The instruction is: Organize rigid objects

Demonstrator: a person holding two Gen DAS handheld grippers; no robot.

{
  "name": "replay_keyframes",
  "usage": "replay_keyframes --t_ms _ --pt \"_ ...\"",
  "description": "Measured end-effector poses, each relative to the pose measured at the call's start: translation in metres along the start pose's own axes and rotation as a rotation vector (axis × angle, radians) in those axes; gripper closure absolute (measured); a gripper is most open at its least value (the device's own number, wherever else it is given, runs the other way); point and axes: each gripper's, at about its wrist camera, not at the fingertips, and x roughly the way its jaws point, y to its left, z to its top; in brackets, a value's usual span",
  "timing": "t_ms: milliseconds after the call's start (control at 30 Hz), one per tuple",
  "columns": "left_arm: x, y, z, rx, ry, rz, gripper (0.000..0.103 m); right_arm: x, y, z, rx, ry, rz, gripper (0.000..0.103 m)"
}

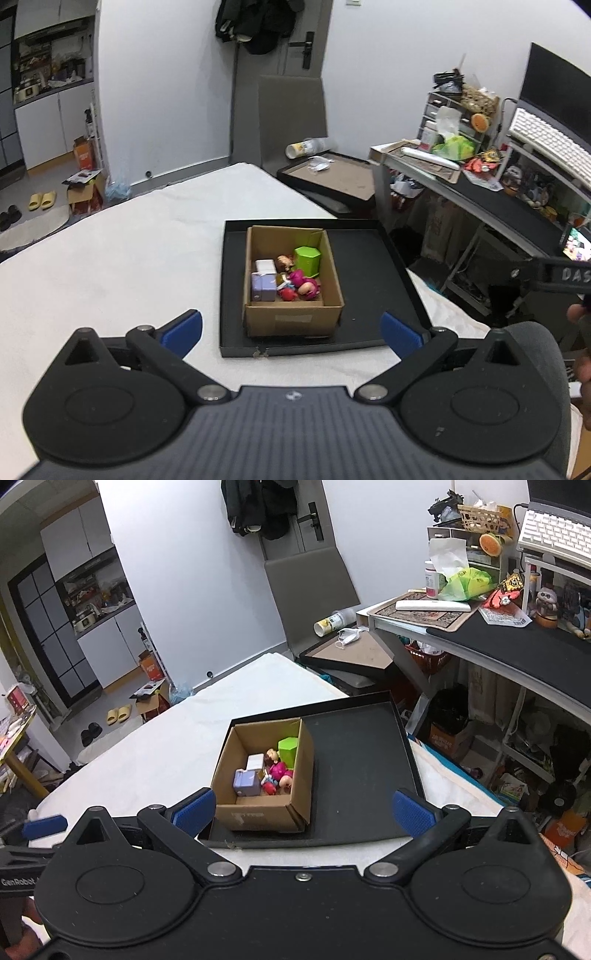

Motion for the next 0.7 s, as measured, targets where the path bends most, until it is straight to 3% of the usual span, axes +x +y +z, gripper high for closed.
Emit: replay_keyframes --t_ms 700 --pt "-0.007 -0.002 -0.014 0.014 -0.001 -0.008 0.001 -0.013 0.0 -0.013 -0.023 -0.01 0.014 0.0"
